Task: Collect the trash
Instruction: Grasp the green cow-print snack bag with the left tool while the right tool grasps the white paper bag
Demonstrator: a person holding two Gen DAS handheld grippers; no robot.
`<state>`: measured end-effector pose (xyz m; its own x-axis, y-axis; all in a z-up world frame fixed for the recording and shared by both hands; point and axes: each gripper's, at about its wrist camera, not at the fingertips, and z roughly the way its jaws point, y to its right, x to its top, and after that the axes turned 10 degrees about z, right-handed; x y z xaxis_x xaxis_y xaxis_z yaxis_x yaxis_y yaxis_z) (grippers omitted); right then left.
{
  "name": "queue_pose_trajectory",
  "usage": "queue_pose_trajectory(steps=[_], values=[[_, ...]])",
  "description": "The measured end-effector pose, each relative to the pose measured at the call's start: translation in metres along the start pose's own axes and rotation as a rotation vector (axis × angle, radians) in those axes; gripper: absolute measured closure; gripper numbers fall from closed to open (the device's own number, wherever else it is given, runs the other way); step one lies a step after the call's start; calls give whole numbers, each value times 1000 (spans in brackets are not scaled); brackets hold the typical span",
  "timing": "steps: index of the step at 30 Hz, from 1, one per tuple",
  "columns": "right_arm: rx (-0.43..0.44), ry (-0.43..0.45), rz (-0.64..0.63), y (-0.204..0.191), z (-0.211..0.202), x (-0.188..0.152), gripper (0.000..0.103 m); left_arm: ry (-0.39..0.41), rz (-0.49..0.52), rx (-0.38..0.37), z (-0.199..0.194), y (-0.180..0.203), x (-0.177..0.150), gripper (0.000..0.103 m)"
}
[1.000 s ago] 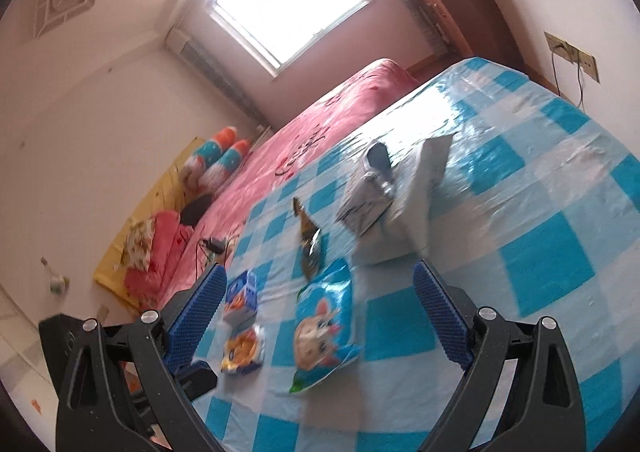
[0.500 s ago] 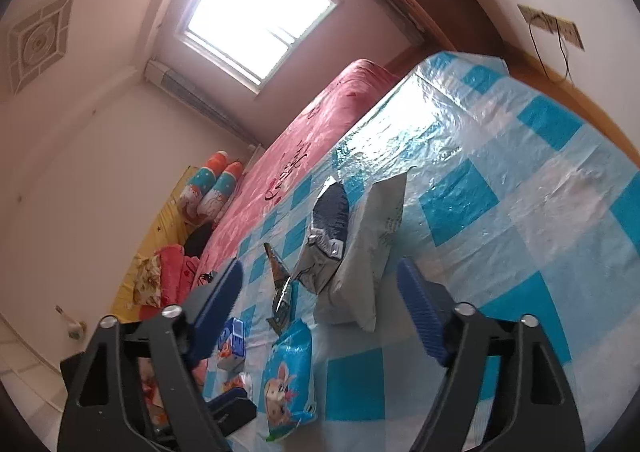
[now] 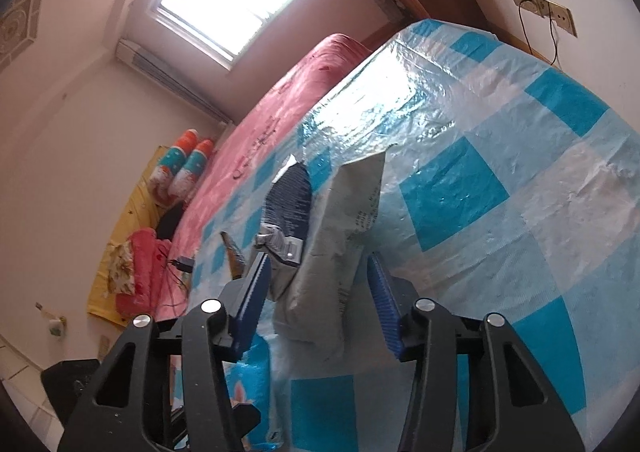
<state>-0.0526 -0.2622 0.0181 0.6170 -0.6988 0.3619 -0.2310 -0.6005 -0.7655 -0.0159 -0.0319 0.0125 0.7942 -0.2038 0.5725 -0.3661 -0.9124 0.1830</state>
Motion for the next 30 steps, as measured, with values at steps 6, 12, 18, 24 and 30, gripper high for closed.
queue_pose_trajectory(steps=[6,12,18,24,30], values=[[-64,-24,-60,-13,14,-6,56,5,25,30,7,1,3,36],[-137,-31,-133,-25,25,-14,56,20,7,20,6,-7,2,48],[-193,-30,-241,-36,29,-26,64,32,-7,-3,3,-14,0,56],[-182,7,-317,-44,25,-32,72,43,-24,-12,-3,-23,-3,60],[-133,29,-367,-52,18,-38,74,55,-47,-33,-13,-38,-11,62]])
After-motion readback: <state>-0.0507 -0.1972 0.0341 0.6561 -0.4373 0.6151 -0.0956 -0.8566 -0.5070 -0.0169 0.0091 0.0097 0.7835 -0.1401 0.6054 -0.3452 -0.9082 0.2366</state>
